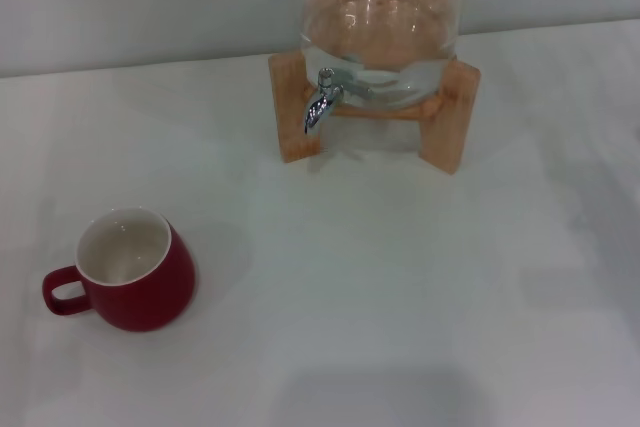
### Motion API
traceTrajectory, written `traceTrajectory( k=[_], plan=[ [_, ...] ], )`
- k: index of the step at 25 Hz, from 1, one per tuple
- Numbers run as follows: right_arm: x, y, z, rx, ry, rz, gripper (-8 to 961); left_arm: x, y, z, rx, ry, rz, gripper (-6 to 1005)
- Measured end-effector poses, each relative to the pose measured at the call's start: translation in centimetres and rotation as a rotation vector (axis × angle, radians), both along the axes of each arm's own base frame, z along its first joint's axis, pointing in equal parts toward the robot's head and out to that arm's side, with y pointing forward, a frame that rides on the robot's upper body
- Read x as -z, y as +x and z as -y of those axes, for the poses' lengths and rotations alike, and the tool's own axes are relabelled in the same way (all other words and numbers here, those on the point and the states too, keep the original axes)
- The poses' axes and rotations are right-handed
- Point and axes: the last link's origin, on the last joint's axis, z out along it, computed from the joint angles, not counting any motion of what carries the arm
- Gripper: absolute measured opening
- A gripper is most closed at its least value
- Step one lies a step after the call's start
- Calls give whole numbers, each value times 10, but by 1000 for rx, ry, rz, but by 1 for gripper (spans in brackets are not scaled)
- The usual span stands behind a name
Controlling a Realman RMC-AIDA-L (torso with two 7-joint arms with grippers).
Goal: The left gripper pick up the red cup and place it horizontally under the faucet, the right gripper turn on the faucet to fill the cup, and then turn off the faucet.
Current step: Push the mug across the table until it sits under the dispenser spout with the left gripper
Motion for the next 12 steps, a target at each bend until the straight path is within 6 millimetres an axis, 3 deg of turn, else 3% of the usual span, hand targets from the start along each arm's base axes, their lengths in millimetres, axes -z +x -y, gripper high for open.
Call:
traceTrajectory(
  k=[12],
  plan=[
    [0,-2,-1,-11,2,6,658,0,0,0,-2,1,2,874]
  ],
)
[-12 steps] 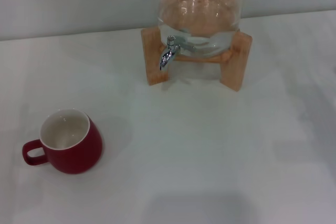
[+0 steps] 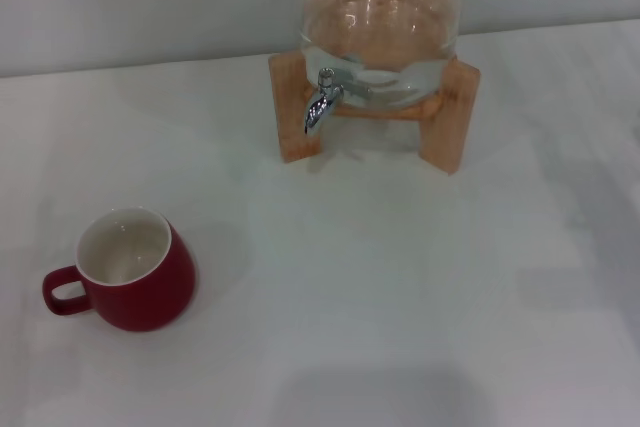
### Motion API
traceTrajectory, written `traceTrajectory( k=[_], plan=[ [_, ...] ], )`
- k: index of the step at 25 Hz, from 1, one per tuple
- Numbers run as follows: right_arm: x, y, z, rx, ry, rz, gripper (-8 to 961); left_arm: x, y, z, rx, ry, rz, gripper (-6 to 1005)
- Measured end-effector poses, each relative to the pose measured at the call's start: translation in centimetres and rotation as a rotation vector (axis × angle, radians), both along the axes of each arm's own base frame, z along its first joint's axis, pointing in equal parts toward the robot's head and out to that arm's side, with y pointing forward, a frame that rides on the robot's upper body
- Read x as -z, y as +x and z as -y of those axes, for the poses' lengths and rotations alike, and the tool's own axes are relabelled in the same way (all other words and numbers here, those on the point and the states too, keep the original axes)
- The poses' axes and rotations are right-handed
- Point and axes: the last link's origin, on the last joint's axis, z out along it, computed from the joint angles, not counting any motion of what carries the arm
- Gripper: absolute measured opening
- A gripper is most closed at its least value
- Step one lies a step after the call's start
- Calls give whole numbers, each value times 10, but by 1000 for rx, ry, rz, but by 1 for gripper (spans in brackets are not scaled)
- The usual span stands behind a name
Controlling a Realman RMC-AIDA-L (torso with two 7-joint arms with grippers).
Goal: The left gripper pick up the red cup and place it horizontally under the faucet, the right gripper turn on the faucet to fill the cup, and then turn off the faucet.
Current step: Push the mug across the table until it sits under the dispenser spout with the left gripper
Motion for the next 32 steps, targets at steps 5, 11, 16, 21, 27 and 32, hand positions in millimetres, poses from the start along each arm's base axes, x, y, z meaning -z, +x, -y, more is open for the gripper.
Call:
traceTrajectory(
  k=[5,11,16,21,27,32],
  plan=[
    [0,0,0,-1,0,0,658,1,1,-1,2,-5,3,874],
    [0,-1,-1,-1,-1,-2,658,5,3,0,7,-14,13,874],
    [1,0,-2,4,-5,-3,659,12,7,2,28,-39,16,874],
    [-1,1,-2,10,-5,6,659,19,10,5,39,-61,18,874],
    [-4,4,-4,21,-8,20,658,25,7,16,33,-78,31,874],
    [-4,4,-7,25,-13,23,658,29,2,32,16,-90,37,874]
  ],
)
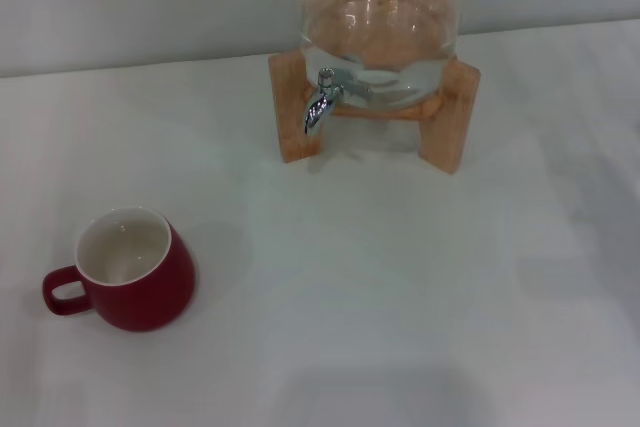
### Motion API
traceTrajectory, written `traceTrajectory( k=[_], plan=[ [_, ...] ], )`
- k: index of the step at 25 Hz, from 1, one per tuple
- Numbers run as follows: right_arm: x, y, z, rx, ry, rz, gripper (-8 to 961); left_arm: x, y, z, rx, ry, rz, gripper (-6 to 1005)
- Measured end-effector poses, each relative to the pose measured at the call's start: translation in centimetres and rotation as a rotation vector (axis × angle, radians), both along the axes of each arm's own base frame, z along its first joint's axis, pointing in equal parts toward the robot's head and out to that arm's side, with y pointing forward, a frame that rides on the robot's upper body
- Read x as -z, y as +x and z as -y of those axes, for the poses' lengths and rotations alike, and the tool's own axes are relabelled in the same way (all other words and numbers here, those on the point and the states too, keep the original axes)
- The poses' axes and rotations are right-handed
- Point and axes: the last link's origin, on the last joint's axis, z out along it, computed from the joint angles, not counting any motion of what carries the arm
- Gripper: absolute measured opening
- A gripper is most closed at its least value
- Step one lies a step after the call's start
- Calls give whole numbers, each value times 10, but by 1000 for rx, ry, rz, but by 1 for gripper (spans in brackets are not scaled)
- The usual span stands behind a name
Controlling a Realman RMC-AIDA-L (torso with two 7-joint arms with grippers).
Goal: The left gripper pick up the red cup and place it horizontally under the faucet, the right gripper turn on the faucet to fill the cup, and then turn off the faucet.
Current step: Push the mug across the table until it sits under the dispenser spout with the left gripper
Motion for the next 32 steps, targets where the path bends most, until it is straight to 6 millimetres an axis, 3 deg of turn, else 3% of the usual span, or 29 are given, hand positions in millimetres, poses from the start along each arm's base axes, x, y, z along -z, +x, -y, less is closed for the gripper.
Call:
traceTrajectory(
  k=[9,32],
  plan=[
    [1,0,-9,19,-21,2,659,2,-9,18,-29,-10,-4,874],
    [3,3,-10,42,-35,5,659,12,0,21,34,-71,-55,874]
  ],
)
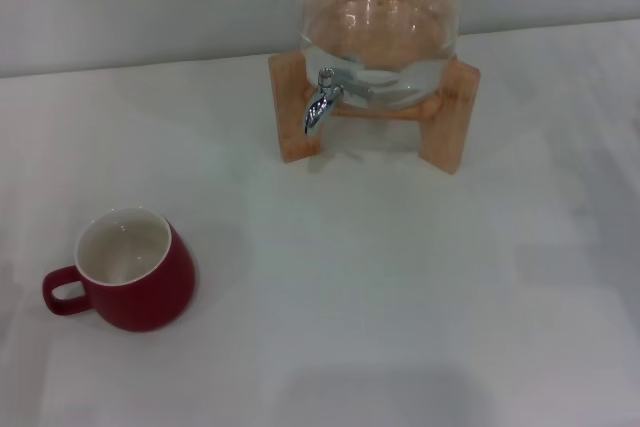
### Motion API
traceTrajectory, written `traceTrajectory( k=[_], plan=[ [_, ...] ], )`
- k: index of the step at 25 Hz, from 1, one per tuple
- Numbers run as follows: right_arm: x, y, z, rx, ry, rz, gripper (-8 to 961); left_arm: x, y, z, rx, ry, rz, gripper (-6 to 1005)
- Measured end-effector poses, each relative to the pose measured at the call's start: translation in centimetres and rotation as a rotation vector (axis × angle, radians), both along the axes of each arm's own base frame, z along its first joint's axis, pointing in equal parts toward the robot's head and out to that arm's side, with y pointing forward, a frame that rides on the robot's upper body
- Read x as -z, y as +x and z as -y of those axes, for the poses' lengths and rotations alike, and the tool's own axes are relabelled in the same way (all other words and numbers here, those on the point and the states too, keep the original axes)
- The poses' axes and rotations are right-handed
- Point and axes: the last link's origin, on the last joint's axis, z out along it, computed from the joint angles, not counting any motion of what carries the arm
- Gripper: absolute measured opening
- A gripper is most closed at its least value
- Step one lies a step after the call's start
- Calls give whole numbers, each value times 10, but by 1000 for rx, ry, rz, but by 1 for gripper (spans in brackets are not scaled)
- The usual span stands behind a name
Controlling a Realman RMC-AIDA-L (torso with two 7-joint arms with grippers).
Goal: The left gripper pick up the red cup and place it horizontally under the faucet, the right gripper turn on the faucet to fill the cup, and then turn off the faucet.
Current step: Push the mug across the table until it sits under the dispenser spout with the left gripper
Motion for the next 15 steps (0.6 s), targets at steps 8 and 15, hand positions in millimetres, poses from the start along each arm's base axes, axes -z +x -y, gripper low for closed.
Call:
traceTrajectory(
  k=[8,15],
  plan=[
    [0,0,-1,4,-3,3,659,3,11,5,63,7,-30,875],
    [-1,1,0,8,-2,9,659,5,12,11,73,7,-39,875]
  ],
)
